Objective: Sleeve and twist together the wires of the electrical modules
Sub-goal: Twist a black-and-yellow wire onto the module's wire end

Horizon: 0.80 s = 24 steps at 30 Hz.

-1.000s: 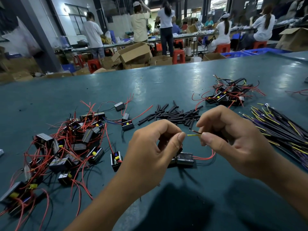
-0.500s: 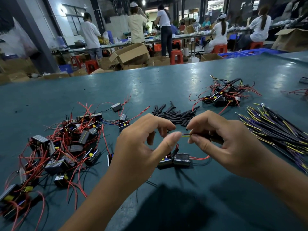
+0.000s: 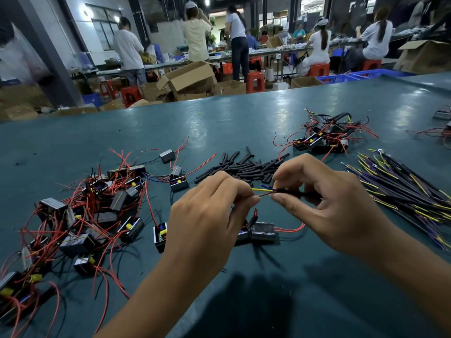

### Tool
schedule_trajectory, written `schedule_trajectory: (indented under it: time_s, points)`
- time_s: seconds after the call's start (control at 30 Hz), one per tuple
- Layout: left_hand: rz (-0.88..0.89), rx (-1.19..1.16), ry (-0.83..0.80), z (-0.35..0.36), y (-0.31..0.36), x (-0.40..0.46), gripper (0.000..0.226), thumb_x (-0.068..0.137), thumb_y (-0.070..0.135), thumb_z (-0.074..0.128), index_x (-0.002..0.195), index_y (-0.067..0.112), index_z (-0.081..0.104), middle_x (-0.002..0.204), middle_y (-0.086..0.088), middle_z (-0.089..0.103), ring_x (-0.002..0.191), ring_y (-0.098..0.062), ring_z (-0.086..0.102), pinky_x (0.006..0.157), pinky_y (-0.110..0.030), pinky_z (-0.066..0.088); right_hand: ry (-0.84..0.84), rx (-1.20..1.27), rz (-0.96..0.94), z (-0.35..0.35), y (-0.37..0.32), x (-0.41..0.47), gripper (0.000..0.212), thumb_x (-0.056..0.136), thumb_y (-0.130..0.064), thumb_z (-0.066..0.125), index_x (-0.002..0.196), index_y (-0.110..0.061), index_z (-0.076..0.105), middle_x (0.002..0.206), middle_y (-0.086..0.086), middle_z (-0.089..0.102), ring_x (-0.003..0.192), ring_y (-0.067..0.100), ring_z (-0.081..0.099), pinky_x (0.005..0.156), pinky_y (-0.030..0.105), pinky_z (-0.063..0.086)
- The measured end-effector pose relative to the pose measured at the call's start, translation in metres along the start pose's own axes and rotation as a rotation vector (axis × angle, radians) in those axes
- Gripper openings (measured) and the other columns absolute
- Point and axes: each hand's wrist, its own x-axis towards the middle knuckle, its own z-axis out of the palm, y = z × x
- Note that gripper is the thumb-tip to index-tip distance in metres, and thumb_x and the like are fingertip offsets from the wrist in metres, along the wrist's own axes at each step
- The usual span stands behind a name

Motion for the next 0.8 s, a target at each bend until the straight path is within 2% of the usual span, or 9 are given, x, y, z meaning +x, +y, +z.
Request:
schedule_trajectory:
  time_s: [0.17, 0.4, 0.67, 0.73, 0.8]
  points:
    - [-0.022, 0.000, -0.020, 0.000, 0.000, 0.000, 0.013, 0.094, 0.022, 0.065, 0.085, 0.013, 0.065, 0.081, 0.005, 0.059, 0.069, -0.017, 0.051, 0.059, -0.033, 0.043, 0.002, 0.071, 0.039, 0.000, 0.000, -0.001, 0.020, 0.086, -0.024, 0.072, 0.102, -0.020, 0.060, 0.088, -0.014, 0.069, 0.082, 0.005, 0.067, 0.073, 0.007, 0.042]
    - [-0.054, -0.057, -0.029, -0.003, -0.006, 0.001, 0.014, 0.094, 0.025, 0.064, 0.084, 0.015, 0.063, 0.080, 0.012, 0.053, 0.072, -0.007, 0.039, 0.063, -0.030, 0.041, -0.015, 0.052, 0.017, 0.000, -0.003, 0.000, 0.020, 0.086, -0.021, 0.072, 0.101, -0.015, 0.061, 0.087, -0.015, 0.071, 0.084, 0.000, 0.068, 0.075, 0.009, 0.047]
    - [-0.067, -0.127, -0.033, -0.003, -0.015, 0.004, 0.013, 0.095, 0.025, 0.064, 0.084, 0.017, 0.063, 0.079, 0.017, 0.046, 0.072, -0.006, 0.042, 0.065, -0.031, 0.041, -0.002, 0.012, 0.002, -0.001, 0.000, 0.002, 0.019, 0.086, -0.018, 0.073, 0.100, -0.014, 0.061, 0.087, -0.014, 0.070, 0.084, -0.003, 0.067, 0.076, 0.006, 0.045]
    - [-0.136, -0.174, 0.009, -0.006, -0.021, 0.006, 0.013, 0.095, 0.026, 0.064, 0.085, 0.018, 0.063, 0.075, 0.015, 0.050, 0.067, -0.005, 0.045, 0.062, -0.025, 0.041, 0.019, -0.009, 0.027, -0.005, 0.004, 0.003, 0.018, 0.086, -0.016, 0.073, 0.099, -0.015, 0.061, 0.086, -0.013, 0.070, 0.082, -0.001, 0.067, 0.074, 0.004, 0.043]
    - [-0.307, -0.348, 0.054, -0.008, -0.025, 0.008, 0.015, 0.096, 0.025, 0.065, 0.083, 0.018, 0.062, 0.066, 0.013, 0.053, 0.056, -0.003, 0.044, 0.054, -0.018, 0.038, 0.016, 0.004, 0.073, -0.010, 0.010, 0.003, 0.018, 0.086, -0.013, 0.074, 0.098, -0.015, 0.061, 0.085, -0.012, 0.071, 0.080, -0.003, 0.066, 0.071, 0.002, 0.040]
